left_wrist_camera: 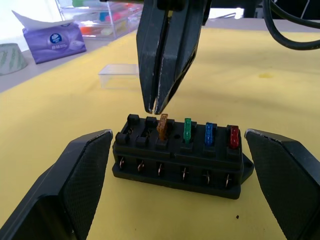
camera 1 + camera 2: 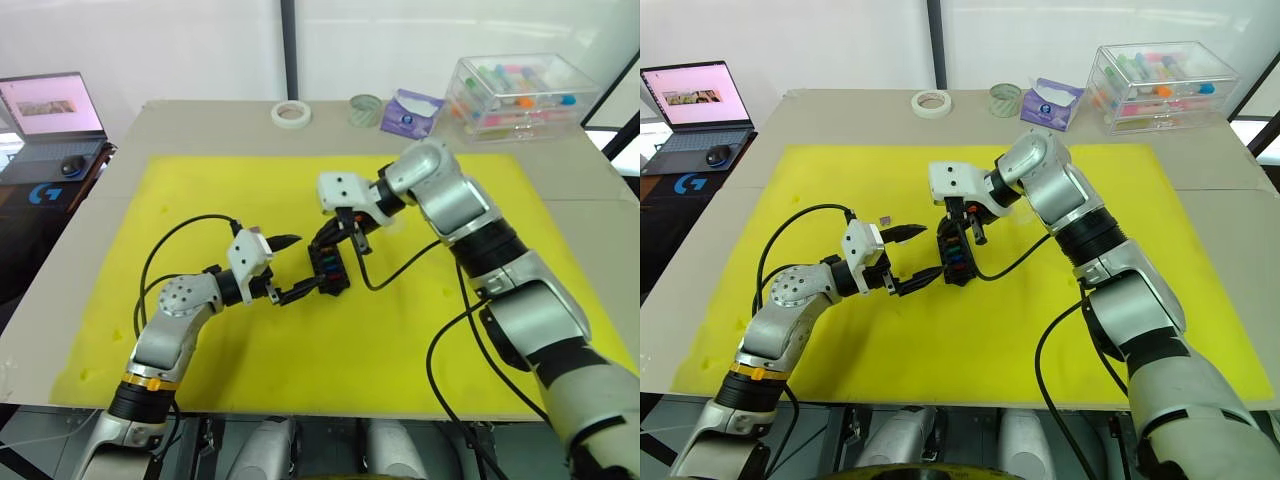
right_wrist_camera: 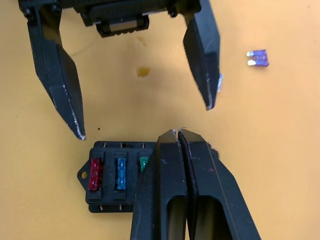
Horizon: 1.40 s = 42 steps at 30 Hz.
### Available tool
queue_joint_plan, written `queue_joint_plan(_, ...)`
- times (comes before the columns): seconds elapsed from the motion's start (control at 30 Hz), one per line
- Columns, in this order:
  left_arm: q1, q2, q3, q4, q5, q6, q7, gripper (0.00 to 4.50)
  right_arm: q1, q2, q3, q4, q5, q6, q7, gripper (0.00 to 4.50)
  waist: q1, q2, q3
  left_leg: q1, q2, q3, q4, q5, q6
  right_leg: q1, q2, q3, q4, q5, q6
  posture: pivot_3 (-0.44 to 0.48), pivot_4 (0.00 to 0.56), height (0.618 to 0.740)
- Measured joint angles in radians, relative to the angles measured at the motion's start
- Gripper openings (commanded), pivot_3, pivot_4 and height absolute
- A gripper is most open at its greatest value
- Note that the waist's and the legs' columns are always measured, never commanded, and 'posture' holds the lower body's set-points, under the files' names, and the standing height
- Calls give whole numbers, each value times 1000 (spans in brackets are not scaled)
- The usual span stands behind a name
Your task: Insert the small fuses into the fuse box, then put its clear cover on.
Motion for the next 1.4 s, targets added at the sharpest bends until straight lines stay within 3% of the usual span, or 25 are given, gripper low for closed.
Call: queue_joint_plan(1.4,0,2,1,-12,0,7,-1,4500,14,-8,3,62,-24,-40,-27,39,0,0,0,0,0,0,0,0,0,0,0,0,0,0,0,0,150,740)
